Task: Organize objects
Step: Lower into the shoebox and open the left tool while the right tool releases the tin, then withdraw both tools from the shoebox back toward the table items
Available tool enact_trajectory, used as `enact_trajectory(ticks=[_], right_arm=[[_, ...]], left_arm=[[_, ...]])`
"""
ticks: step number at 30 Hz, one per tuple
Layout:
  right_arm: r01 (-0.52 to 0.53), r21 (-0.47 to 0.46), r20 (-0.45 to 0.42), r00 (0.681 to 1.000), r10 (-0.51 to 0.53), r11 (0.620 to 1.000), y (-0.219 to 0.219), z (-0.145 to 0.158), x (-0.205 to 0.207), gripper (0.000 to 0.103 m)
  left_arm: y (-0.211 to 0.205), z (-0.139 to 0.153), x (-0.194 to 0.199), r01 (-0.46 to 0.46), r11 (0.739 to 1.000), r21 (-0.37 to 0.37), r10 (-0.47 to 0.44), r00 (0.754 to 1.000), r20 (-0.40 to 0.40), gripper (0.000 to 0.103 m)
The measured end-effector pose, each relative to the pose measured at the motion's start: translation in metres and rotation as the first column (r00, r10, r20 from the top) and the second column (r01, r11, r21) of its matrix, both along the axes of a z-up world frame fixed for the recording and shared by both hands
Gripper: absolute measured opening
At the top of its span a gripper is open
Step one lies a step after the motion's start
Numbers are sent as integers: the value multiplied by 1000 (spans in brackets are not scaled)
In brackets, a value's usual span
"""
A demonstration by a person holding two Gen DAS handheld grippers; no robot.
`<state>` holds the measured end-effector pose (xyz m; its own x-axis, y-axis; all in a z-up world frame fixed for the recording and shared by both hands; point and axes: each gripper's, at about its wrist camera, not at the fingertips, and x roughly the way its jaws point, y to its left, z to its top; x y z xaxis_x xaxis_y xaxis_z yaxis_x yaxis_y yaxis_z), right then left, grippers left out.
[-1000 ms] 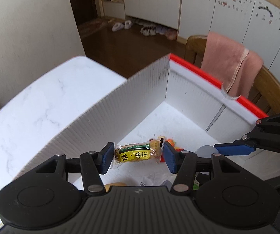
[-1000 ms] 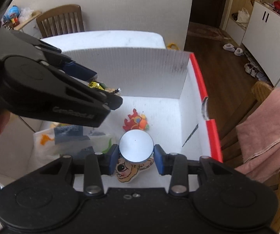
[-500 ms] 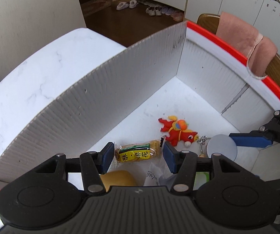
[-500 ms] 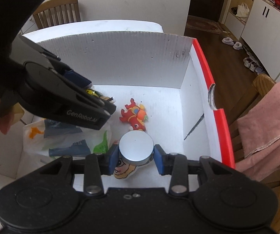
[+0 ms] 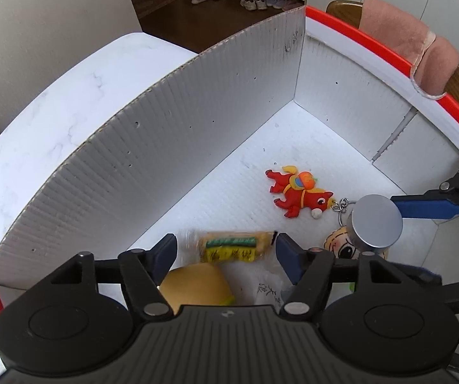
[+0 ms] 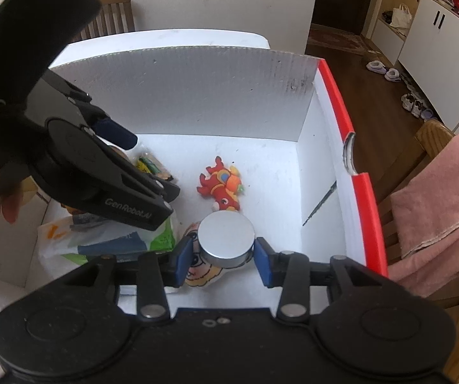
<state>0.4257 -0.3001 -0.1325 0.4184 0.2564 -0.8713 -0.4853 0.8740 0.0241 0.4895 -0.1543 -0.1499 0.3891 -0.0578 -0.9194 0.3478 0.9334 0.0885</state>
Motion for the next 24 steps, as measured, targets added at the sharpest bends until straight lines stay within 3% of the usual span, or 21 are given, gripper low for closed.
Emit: enact_trajectory(ticks=[15, 17, 21, 24], right_arm=[[23, 43, 35, 999, -24, 999, -10, 15, -16, 50], [33, 60, 49, 998, -36, 998, -14, 24, -20, 52], [39, 82, 82, 996, -46, 996, -18, 36, -28, 66], [39, 93, 91, 995, -48, 995, -20, 41, -32, 66]], left_arm=[[24, 48, -38, -48, 992, -114, 62, 990, 128, 67], [26, 56, -45, -54, 990, -127, 73, 986, 149, 67], [33, 70, -61, -49, 987, -152, 77, 979, 188, 67], [37, 80, -75, -41, 985, -169, 78, 973, 216, 67]])
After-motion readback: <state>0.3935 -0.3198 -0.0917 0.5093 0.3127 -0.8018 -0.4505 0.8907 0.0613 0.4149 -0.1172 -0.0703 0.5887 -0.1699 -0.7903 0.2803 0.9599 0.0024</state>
